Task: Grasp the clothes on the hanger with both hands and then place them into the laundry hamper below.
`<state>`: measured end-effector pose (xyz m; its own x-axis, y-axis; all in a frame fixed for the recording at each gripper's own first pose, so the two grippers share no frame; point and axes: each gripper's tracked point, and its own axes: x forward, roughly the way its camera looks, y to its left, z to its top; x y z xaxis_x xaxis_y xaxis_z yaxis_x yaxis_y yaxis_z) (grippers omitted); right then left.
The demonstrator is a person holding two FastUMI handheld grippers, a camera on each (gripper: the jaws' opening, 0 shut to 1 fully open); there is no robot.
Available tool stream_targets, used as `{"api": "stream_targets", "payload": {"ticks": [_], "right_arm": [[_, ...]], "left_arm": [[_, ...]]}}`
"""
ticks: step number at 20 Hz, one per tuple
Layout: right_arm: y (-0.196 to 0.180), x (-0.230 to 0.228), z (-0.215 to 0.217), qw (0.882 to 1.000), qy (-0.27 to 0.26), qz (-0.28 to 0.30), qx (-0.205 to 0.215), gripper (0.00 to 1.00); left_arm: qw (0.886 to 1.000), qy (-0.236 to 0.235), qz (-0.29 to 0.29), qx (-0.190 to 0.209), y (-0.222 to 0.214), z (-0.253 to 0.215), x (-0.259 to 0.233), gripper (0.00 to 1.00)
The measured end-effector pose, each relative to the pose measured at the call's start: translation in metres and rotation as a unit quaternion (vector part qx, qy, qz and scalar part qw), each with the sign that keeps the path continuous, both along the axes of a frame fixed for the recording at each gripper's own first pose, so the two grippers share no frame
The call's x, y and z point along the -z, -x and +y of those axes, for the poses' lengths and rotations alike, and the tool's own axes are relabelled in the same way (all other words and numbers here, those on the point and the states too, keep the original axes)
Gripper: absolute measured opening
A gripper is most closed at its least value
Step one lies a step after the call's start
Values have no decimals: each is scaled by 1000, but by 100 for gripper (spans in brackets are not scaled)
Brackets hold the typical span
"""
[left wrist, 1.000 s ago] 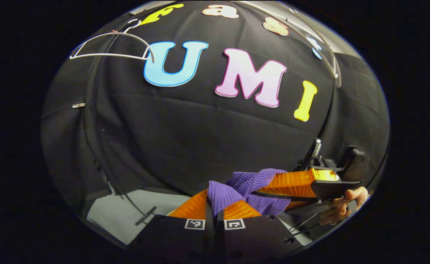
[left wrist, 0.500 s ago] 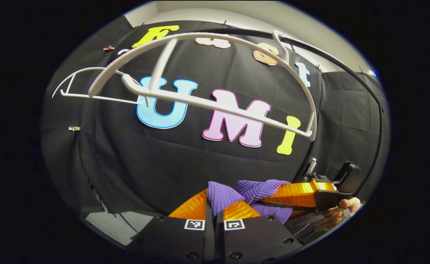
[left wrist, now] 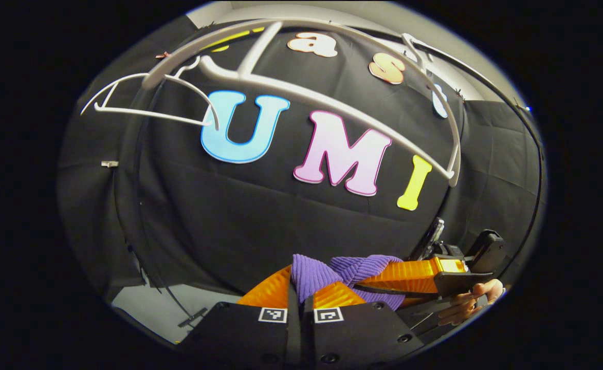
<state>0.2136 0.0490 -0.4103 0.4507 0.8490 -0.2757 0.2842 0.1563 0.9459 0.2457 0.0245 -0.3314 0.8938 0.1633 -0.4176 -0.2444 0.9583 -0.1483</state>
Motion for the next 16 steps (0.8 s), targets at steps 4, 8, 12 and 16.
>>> {"api": "stream_targets", "payload": {"ticks": [4, 8, 12, 16], "right_arm": [[15, 58, -6, 994, 103, 11, -35, 4], [35, 95, 1, 980, 182, 4, -85, 4], [51, 128, 6, 966, 229, 25, -114, 5], [57, 144, 13, 961, 244, 30, -129, 8]], "left_arm": [[996, 3, 86, -4, 12, 9, 52, 5], [990, 1, 140, -8, 17, 18, 83, 5], [979, -6, 206, 11, 30, 22, 118, 5], [975, -3, 223, 17, 29, 24, 134, 6]]}}
